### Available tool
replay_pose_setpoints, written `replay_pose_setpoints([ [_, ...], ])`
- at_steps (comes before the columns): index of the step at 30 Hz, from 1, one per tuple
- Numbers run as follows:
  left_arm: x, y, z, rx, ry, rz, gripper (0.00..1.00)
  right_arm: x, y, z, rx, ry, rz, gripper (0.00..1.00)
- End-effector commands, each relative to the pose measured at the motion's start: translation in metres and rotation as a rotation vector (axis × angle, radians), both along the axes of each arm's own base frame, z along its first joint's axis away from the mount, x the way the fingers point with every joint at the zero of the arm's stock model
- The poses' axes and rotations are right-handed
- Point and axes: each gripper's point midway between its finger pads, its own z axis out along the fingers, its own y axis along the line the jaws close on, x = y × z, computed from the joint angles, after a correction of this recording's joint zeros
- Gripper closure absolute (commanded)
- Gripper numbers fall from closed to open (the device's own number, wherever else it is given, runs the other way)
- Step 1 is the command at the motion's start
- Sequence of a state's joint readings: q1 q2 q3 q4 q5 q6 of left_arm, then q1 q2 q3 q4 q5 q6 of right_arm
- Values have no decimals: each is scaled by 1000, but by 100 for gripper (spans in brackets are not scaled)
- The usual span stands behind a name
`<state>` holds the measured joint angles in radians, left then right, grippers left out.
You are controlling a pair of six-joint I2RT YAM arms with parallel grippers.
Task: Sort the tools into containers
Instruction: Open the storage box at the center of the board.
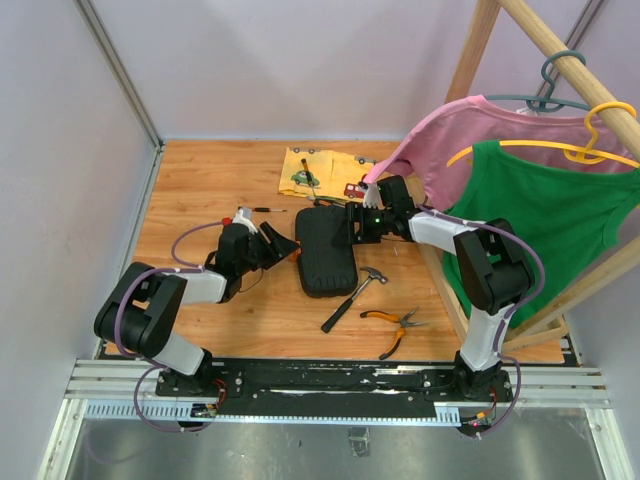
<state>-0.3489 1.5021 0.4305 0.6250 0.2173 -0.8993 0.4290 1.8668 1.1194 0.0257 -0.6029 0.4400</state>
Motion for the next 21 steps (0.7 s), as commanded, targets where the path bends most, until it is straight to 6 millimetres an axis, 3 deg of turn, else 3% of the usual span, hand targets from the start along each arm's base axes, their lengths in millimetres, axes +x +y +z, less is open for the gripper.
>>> replay_pose_setpoints([
  [1,10,-1,12,0,-39,1,42,-7,-1,-18,-49,25,22,30],
  [9,8,-1,7,-2,-19,6,14,-7,0,-20,-45,28,26,30],
  [17,6,-10,2,-11,-3,-16,1,-7,0,-20,-43,30,27,30],
  [21,5,-17,-1,-33,12,-29,1,-7,0,-21,-44,29,29,30],
])
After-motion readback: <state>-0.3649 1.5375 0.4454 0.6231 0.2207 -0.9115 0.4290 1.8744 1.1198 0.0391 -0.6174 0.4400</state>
